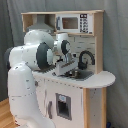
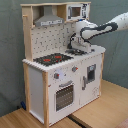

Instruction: Play with the kitchen

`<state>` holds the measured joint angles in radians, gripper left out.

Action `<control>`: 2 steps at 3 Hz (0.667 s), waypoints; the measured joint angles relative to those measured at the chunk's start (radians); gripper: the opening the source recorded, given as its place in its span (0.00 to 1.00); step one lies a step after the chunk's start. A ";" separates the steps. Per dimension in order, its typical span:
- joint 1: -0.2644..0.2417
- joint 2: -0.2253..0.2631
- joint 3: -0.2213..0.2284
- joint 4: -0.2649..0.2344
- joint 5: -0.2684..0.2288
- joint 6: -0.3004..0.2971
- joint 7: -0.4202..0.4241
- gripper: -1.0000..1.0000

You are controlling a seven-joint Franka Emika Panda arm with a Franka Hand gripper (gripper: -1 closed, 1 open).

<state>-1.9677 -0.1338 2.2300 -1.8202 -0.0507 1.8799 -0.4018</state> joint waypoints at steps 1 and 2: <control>-0.016 -0.061 0.000 0.050 0.041 0.034 -0.033 1.00; -0.015 -0.063 0.008 0.109 0.111 0.006 -0.069 1.00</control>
<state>-1.9829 -0.1966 2.2381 -1.7109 0.0606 1.8863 -0.4708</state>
